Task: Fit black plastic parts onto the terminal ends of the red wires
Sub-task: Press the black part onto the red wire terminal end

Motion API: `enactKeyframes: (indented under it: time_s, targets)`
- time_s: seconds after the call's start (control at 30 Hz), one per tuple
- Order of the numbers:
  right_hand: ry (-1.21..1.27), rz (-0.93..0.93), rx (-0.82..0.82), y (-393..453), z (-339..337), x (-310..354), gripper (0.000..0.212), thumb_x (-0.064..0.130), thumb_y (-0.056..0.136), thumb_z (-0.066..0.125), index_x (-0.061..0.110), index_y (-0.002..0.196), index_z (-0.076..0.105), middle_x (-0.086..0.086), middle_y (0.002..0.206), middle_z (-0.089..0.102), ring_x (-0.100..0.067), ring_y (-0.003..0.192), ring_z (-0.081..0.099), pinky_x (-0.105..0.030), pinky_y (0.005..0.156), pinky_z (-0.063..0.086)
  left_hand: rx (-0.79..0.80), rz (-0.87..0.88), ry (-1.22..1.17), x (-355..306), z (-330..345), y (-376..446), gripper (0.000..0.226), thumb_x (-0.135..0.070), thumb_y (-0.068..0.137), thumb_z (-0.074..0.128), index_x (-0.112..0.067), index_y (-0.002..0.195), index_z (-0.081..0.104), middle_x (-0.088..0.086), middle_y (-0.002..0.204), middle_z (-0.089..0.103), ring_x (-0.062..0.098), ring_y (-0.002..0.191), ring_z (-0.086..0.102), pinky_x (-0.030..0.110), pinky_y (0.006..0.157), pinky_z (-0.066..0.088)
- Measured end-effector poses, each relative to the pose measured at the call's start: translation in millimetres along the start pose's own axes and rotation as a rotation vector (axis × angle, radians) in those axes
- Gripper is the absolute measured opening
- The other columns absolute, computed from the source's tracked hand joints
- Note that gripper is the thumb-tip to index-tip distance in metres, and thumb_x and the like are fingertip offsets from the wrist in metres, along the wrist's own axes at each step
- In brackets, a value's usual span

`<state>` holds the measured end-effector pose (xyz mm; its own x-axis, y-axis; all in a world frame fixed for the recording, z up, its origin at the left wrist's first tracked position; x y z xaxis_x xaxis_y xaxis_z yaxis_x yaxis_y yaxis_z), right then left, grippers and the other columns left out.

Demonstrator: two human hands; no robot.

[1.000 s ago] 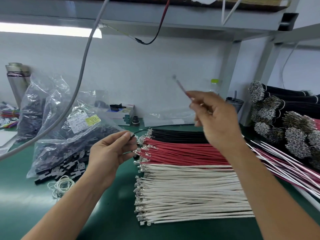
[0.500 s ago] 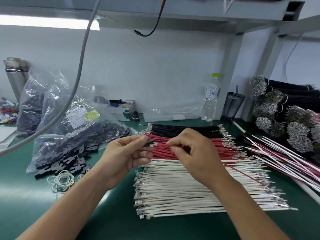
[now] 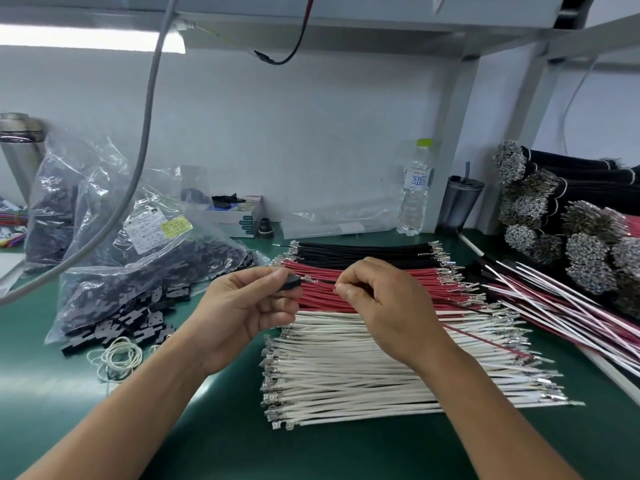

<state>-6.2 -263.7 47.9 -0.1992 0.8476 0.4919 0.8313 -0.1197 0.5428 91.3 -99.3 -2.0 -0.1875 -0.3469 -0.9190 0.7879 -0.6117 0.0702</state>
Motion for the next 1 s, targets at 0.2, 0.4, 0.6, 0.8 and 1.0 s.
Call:
enactKeyframes:
  time_s: [0.2,0.4,0.6,0.8,1.0]
  targets:
    - [0.034,0.011,-0.043,-0.5,-1.1,2.2,0.019,0.029,0.091,0.068,0.032,0.073,0.063,0.016,0.076,0.063,-0.005,0.075,0.059,-0.026,0.063,0.047,0.028,-0.008,0.003,1.1,1.1,0.5,0.024,-0.02,0.082,0.073,-0.004,0.098,0.081,0.022,0.09,0.075,0.021,0.065,0.073,0.027,0.058,0.062]
    - [0.065,0.026,-0.1,-1.0,-4.9,1.6,0.02,0.03,0.086,0.073,0.03,0.068,0.064,0.013,0.071,0.063,-0.008,0.071,0.06,-0.028,0.061,0.049,0.042,-0.01,-0.003,1.9,1.6,0.6,0.022,-0.017,0.084,0.07,-0.003,0.098,0.08,0.022,0.089,0.076,0.021,0.064,0.072,0.027,0.058,0.062]
    - [0.088,0.03,-0.078,0.3,-4.0,0.4,0.019,0.028,0.086,0.075,0.029,0.068,0.066,0.014,0.072,0.064,-0.008,0.071,0.061,-0.03,0.063,0.05,0.055,-0.013,0.002,1.6,0.8,0.8,0.022,-0.015,0.085,0.069,-0.002,0.098,0.08,0.022,0.088,0.075,0.021,0.064,0.072,0.028,0.058,0.062]
    - [0.199,0.057,-0.088,-0.1,-5.8,-0.6,0.018,0.027,0.087,0.075,0.028,0.07,0.067,0.012,0.073,0.065,-0.01,0.07,0.061,-0.037,0.066,0.054,0.073,-0.008,0.01,1.3,2.7,1.5,0.021,-0.015,0.085,0.069,-0.003,0.098,0.08,0.021,0.087,0.076,0.02,0.064,0.072,0.027,0.058,0.062]
    - [0.195,0.078,-0.077,-0.4,-5.1,-2.5,0.018,0.028,0.085,0.076,0.027,0.069,0.068,0.013,0.072,0.067,-0.009,0.069,0.062,-0.038,0.066,0.054,0.098,-0.014,0.017,3.1,4.0,1.3,0.02,-0.015,0.087,0.069,-0.004,0.099,0.08,0.02,0.088,0.076,0.019,0.065,0.072,0.027,0.06,0.062]
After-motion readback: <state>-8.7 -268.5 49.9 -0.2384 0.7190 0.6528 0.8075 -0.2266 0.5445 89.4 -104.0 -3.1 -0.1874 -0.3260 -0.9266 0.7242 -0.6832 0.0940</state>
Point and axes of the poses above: each hand's wrist, its own y-axis towards the middle knuckle, its own z-axis out of the palm, x = y × z, the point moved 8 cm from there along y, towards the middle knuckle
